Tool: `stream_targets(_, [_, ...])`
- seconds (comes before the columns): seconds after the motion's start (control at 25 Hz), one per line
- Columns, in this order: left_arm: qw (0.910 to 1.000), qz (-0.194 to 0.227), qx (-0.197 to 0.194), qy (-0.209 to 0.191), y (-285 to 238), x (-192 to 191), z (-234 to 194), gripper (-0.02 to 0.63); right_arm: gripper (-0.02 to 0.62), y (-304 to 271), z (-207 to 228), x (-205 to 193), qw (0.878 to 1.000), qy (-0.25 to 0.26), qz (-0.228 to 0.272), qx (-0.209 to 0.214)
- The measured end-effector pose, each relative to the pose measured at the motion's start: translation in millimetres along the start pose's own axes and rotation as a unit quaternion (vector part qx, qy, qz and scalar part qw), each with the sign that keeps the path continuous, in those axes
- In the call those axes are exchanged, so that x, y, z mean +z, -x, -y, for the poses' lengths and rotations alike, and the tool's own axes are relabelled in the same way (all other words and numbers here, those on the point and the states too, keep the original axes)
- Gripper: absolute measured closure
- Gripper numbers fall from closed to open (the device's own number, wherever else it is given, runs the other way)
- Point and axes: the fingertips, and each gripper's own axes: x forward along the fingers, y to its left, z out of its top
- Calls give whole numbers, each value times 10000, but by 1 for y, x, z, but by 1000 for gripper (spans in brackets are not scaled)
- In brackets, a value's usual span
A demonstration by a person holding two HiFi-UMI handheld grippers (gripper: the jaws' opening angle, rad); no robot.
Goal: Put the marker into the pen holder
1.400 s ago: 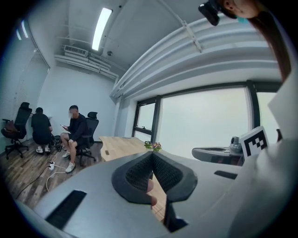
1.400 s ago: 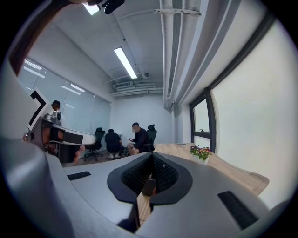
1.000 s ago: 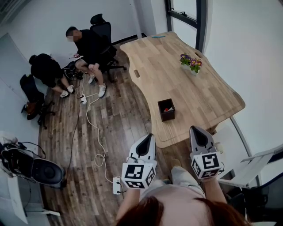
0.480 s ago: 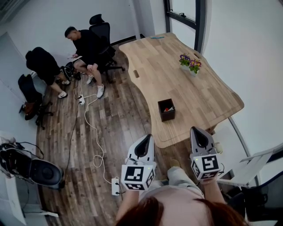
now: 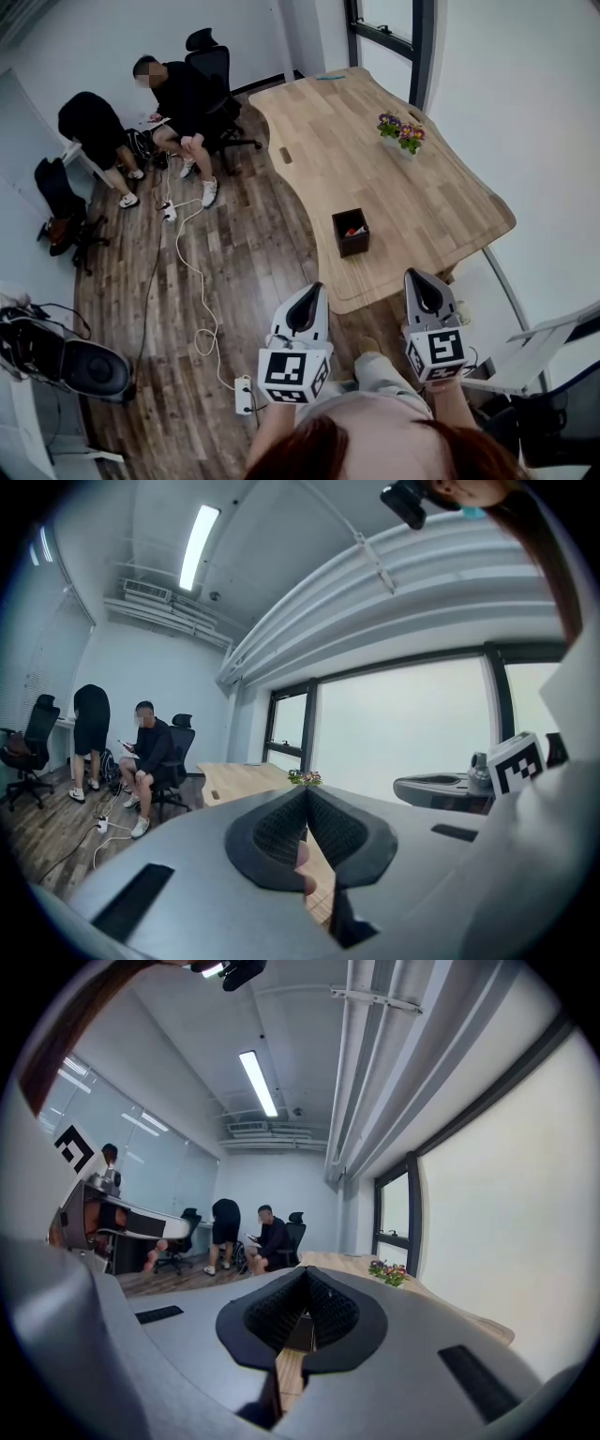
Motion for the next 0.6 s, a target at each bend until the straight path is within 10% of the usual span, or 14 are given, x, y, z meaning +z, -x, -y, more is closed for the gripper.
stream_targets(0.6, [9999, 87, 60, 66, 8, 0, -5, 604, 595, 1, -4, 0, 10000, 86, 12, -7])
